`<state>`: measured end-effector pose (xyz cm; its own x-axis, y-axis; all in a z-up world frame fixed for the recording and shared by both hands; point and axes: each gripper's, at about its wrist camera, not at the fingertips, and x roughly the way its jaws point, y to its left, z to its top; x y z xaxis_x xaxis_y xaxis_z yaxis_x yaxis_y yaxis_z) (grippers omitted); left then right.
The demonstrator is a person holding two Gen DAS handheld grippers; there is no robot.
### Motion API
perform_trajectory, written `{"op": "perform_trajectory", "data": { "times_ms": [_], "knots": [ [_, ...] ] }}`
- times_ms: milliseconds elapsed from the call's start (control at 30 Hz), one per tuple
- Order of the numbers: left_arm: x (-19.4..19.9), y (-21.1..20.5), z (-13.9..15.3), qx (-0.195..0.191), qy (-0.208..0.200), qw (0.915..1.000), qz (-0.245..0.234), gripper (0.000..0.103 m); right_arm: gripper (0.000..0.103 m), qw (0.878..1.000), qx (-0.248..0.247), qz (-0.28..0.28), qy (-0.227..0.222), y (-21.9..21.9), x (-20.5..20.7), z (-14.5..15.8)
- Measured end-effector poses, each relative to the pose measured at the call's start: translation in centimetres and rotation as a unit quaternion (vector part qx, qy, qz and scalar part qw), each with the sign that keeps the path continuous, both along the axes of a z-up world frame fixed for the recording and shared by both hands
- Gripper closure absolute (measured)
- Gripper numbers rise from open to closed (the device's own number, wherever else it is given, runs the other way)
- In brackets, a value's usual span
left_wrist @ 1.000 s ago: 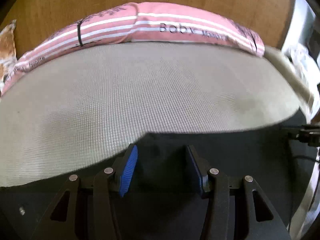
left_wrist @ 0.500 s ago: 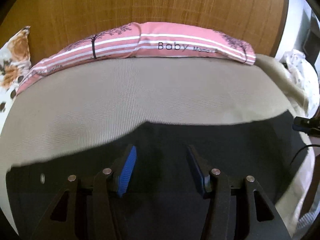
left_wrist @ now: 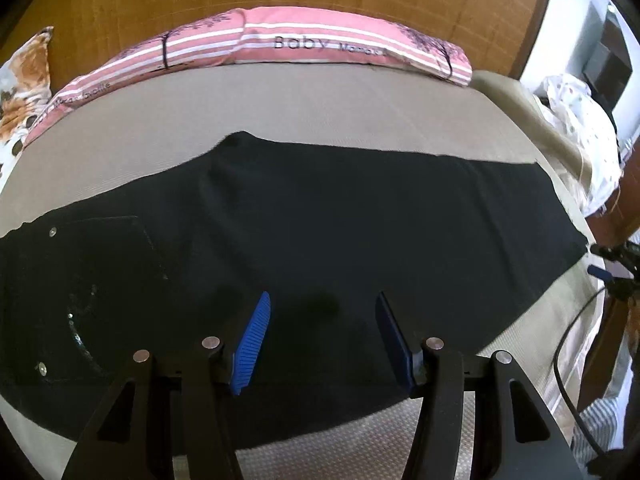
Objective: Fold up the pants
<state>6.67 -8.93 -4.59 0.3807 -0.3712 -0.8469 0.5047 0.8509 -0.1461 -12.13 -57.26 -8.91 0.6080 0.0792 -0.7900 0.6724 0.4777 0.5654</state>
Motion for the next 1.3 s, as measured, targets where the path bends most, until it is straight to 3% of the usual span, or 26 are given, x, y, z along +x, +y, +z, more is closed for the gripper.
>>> {"op": "perform_trajectory", "data": {
  "times_ms": [200,300,467,600,733,1033,1200,1300],
  "knots": [
    [-0.8,-1.5,-1.0,0.022,0.009,0.9996,-0.018,0.047,0.066,0.999,0.011,-0.027,-0.039,-2.3,1.3,-1.3],
    [-0.7,-1.8,-2.2,0.034,0.023,0.9991,-0.013,0.047,0.076,0.998,0.006,-0.038,-0.050,-2.6,1.8,-1.7],
    [-0.5,-2.1,-2.5,0.040,0.014,0.9991,-0.010,0.047,0.091,0.997,0.020,-0.056,-0.054,-2.5,2.1,-2.2],
    [-0.1,-1.0,-2.0,0.025,0.020,0.9995,0.005,0.047,0.093,0.997,0.014,-0.053,-0.053,-2.0,2.9,-0.9],
    [0.9,1.4,-0.9,-0.001,0.019,0.9991,0.038,0.047,0.093,0.995,0.024,-0.031,-0.091,-0.9,4.5,1.9],
    [2.2,7.0,1.6,-0.039,0.003,0.9941,0.101,0.047,0.093,0.981,0.030,0.132,-0.139,9.7,15.8,7.4],
    [2.2,10.1,2.0,-0.055,0.005,0.9898,0.131,0.047,0.093,0.959,0.047,0.247,-0.134,19.1,21.7,7.1],
    [2.0,12.1,1.9,-0.066,0.012,0.9865,0.149,0.047,0.093,0.937,0.041,0.327,-0.112,25.6,23.3,5.8]
  ]
}}
